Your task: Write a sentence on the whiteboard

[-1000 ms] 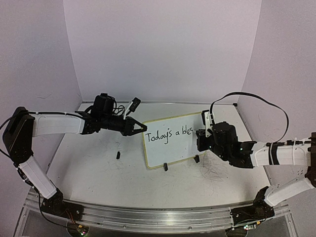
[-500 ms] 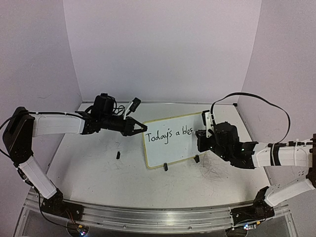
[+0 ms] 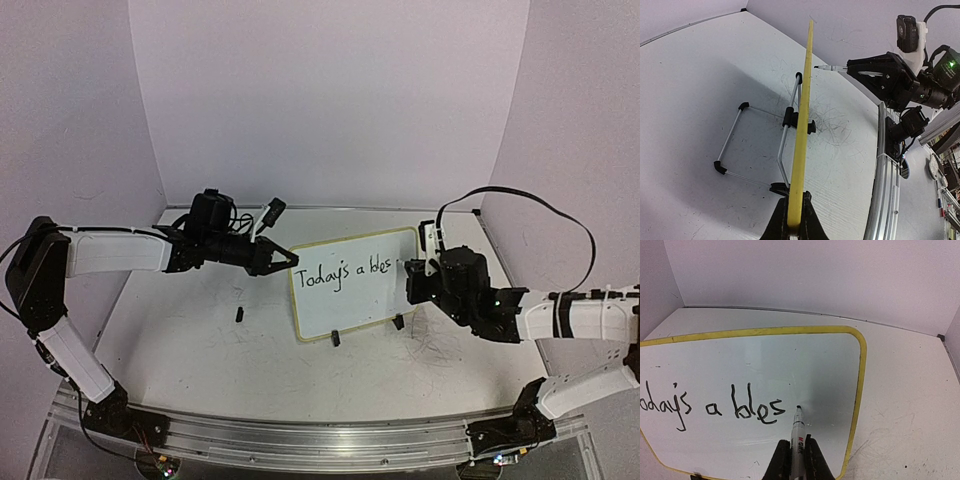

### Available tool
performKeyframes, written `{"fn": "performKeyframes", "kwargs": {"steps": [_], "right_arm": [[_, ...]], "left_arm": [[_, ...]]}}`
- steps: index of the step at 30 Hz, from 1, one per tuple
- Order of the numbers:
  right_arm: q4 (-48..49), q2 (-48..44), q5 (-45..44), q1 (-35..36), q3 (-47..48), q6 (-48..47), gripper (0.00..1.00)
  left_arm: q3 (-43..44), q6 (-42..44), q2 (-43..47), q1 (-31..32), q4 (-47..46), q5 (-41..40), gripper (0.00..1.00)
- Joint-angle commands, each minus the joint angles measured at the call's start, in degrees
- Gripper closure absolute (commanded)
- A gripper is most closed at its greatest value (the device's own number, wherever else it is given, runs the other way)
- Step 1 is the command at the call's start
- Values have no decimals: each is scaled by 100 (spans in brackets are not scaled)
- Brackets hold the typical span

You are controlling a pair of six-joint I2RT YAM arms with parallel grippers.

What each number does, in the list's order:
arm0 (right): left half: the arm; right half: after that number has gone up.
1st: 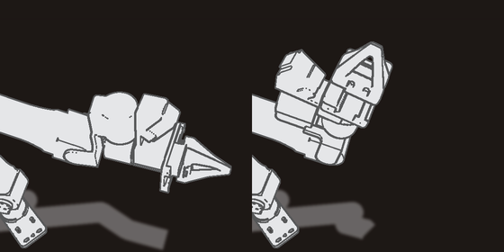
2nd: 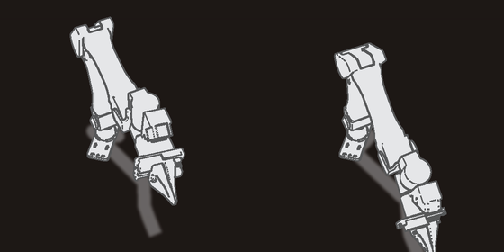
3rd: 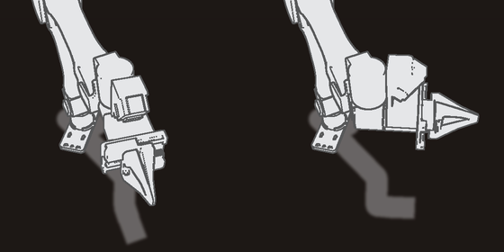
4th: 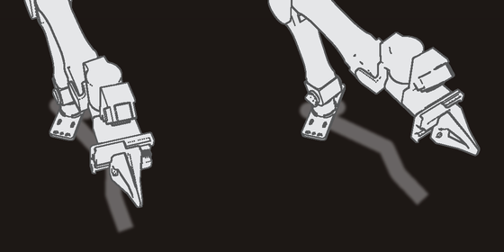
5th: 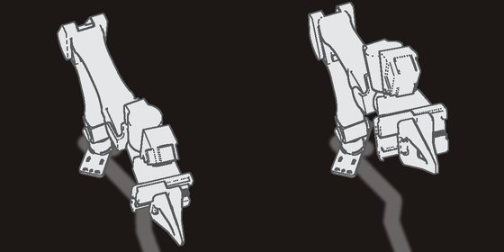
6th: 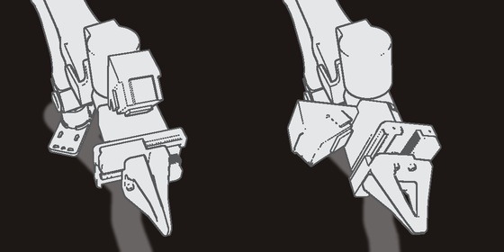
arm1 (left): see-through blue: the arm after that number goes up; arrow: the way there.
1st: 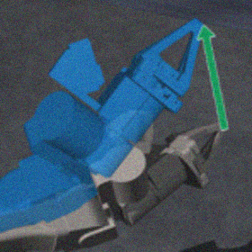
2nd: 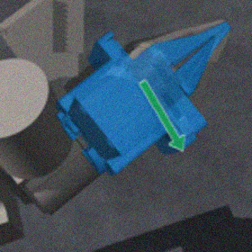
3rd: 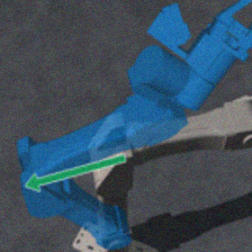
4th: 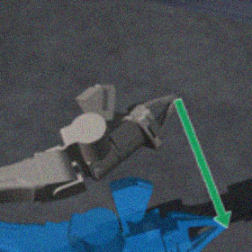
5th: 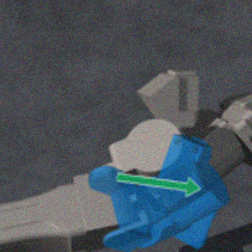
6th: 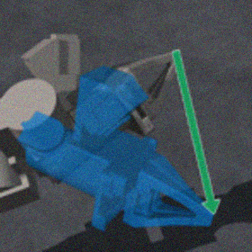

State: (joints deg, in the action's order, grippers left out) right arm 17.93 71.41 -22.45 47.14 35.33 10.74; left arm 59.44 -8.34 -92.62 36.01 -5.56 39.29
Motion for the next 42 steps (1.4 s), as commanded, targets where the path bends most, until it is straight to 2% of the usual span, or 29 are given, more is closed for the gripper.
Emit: {"fn": "performKeyframes", "kwargs": {"steps": [1, 22, 42], "right_arm": [[235, 80, -148, -37, 206, -23, 100], [429, 237, -134, -39, 283, -125, 100], [291, 275, 277, -31, 167, -23, 100]], "left_arm": [[68, 204, 294, -24, -194, -266, 100], [69, 208, 296, -24, -191, -254, 100], [83, 209, 290, -24, -191, -246, 100]]}}
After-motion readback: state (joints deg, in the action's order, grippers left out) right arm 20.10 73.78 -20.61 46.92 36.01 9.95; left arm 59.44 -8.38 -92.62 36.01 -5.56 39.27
